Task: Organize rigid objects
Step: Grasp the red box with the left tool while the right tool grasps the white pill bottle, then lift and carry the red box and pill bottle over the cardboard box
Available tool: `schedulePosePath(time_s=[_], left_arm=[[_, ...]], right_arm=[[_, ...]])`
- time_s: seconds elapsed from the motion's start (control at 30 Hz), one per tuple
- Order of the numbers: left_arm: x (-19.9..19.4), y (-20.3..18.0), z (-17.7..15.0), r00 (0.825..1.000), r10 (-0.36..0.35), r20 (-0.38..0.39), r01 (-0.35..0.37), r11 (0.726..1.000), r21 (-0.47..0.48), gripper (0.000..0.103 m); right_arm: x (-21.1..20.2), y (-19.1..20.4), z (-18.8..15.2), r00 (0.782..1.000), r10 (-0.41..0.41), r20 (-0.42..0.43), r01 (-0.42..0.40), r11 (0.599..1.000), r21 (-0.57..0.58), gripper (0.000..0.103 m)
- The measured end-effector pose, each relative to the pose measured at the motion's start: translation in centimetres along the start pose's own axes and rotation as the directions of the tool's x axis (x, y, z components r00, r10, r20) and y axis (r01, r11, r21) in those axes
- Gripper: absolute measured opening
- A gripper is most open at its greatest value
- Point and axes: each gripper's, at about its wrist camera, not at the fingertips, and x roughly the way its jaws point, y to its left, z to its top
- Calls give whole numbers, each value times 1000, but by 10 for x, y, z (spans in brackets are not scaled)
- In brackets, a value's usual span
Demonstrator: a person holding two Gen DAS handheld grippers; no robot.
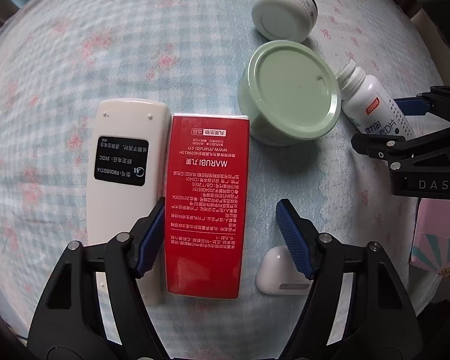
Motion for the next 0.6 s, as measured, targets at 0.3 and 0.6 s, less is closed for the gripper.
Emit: schedulePosePath(time_s=[0.3,0.6], left_arm=[[10,0,2,999,-14,-31,14,1000,1,60],[15,10,30,997,-40,-65,37,998,-48,39]], right_arm=[[16,5,7,999,-8,-48,8,1000,-5,63],[17,-4,37,998,-2,-55,2,1000,-5,50]])
